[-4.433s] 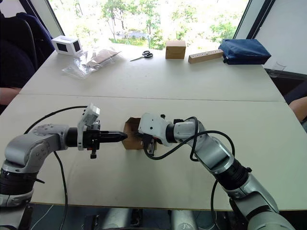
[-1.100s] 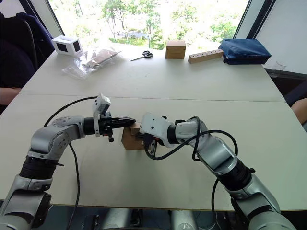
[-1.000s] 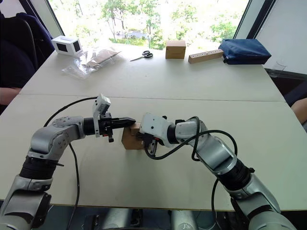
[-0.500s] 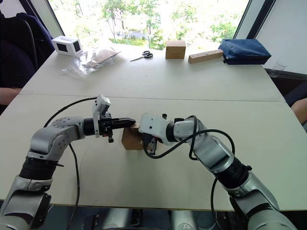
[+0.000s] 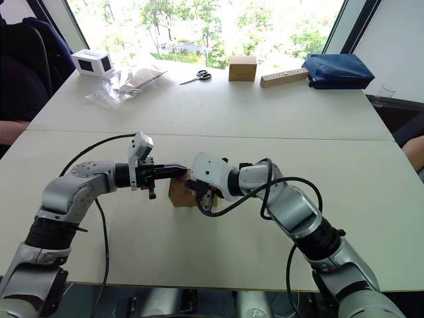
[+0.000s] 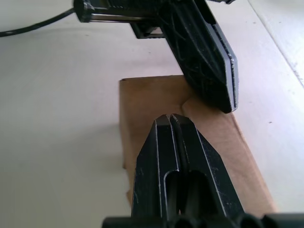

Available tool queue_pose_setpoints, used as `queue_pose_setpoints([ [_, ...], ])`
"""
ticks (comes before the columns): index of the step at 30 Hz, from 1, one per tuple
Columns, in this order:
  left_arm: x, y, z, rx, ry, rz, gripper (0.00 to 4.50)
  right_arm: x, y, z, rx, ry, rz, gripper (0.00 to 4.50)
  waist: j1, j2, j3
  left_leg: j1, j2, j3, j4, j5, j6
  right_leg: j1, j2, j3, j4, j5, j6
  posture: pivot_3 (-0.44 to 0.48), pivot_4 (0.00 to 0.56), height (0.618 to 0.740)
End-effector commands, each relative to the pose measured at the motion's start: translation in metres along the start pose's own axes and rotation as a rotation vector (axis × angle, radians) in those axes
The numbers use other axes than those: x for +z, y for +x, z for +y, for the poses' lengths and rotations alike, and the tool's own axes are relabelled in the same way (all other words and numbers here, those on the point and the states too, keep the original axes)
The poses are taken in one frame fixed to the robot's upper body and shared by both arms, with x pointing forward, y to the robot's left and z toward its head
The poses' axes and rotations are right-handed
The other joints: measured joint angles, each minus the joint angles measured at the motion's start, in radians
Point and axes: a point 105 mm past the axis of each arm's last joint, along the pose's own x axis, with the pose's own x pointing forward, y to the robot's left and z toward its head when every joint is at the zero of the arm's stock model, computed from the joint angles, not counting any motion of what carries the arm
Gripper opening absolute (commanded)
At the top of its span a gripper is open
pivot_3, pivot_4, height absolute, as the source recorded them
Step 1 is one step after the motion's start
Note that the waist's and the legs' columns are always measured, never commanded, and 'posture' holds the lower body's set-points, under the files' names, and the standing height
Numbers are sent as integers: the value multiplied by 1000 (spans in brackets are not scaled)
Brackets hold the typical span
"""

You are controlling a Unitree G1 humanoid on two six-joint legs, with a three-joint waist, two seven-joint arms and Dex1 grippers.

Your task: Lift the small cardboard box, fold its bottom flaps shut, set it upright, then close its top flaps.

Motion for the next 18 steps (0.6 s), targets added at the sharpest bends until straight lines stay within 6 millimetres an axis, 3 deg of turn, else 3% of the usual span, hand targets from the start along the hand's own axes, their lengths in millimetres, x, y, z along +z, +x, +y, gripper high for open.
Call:
queue_pose_setpoints([
  [1, -14, 0, 1, 7, 10, 57, 48, 5, -18, -6, -45, 28, -48, 0, 0, 0, 0, 0, 0, 0, 0, 0, 0, 0, 0, 0, 0, 0, 0, 0, 150, 740],
  [5, -1, -2, 4, 14, -13, -10, 48, 9, -32, -17, -101, 90, -109, 0, -1, 0, 0, 0, 0, 0, 0, 0, 0, 0, 0, 0, 0, 0, 0, 0, 150, 740],
  [11, 40, -12, -1, -16, -68, -164, 48, 12, -40, -33, -176, 90, -145, 0, -1, 0, 0, 0, 0, 0, 0, 0, 0, -1, 0, 0, 0, 0, 0, 0, 150, 740],
  [18, 33, -10, -20, -42, 16, -57, 48, 11, -30, -32, -154, 61, -132, 0, -2, 0, 0, 0, 0, 0, 0, 0, 0, -1, 0, 0, 0, 0, 0, 0, 150, 740],
])
